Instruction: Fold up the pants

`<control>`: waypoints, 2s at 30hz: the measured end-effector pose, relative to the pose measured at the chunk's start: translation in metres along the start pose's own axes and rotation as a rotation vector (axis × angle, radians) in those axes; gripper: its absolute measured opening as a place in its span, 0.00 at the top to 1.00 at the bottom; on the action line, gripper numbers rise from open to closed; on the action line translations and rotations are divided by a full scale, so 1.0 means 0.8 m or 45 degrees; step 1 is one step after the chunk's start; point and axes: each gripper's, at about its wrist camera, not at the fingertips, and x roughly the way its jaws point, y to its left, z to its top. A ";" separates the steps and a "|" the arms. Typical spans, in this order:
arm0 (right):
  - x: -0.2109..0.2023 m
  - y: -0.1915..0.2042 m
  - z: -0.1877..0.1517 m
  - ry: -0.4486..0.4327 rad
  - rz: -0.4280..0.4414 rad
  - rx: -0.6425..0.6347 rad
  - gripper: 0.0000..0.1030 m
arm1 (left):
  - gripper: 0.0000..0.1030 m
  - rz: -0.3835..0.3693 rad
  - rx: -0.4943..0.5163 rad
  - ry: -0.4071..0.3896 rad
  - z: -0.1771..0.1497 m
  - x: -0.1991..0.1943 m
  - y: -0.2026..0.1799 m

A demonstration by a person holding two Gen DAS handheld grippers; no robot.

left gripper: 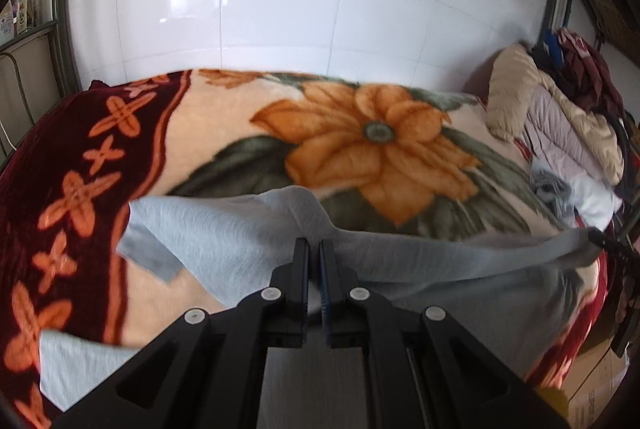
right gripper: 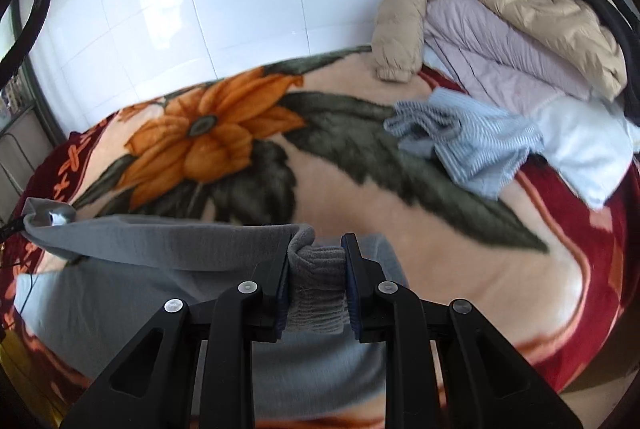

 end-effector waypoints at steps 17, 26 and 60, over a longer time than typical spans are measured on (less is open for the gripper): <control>0.012 -0.010 -0.094 0.229 -0.150 -0.032 0.77 | 0.95 -0.031 0.043 0.235 -0.126 -0.015 -0.003; 0.010 -0.004 -0.098 0.330 -0.265 0.022 0.62 | 0.64 0.052 0.033 0.233 -0.133 -0.037 0.025; -0.018 0.445 -0.086 0.217 0.398 -0.521 0.57 | 0.55 0.948 -0.294 0.113 -0.112 -0.325 0.364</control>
